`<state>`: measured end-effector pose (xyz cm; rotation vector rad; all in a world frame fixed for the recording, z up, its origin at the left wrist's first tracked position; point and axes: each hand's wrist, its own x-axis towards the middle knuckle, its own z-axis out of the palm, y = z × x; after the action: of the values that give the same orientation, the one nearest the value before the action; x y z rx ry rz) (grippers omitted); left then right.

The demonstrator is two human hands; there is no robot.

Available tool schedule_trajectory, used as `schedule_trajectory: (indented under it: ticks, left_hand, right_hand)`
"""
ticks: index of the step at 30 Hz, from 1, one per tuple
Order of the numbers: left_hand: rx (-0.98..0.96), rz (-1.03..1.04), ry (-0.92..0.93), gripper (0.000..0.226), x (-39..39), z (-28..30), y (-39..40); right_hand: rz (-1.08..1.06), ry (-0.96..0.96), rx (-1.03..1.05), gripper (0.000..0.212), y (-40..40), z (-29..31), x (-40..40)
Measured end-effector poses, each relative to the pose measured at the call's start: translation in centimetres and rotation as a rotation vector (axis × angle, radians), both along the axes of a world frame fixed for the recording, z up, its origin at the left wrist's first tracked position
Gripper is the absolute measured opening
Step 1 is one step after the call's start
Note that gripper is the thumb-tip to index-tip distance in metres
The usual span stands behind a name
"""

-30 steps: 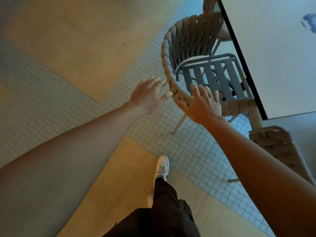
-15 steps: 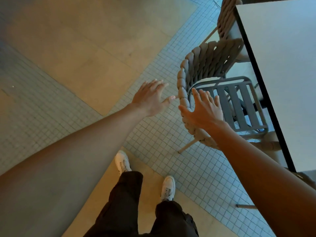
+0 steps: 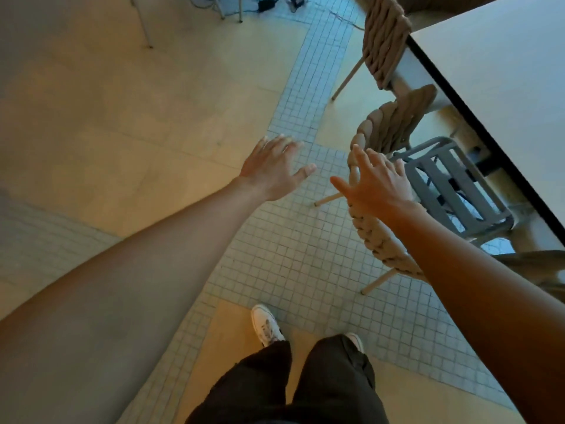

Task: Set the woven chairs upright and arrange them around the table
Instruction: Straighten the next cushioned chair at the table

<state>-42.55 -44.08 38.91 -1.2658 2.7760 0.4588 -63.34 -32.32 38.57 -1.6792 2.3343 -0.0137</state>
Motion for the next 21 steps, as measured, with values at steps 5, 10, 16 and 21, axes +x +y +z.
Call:
schedule_trajectory:
  ticks: [5,10,16,21]
  left_hand:
    - [0.002,-0.046,-0.002,0.077,0.9,0.0,-6.2]
    - [0.008,-0.092,-0.023,0.078,-0.1,-0.9,-11.6]
    - [0.011,-0.127,-0.036,0.08,-2.6,-2.0,-18.4]
    - [0.016,-0.121,-0.018,0.081,-5.1,-1.4,-24.8]
  right_hand:
    - [-0.054,-0.009,-0.009,0.092,-4.5,0.1,0.8]
    - [-0.093,-0.034,0.013,0.092,-9.0,-0.8,0.2]
    - [-0.131,-0.043,0.055,0.092,-15.0,-2.3,-1.9]
    - [-0.131,-0.023,0.06,0.091,-20.5,-2.3,-4.3]
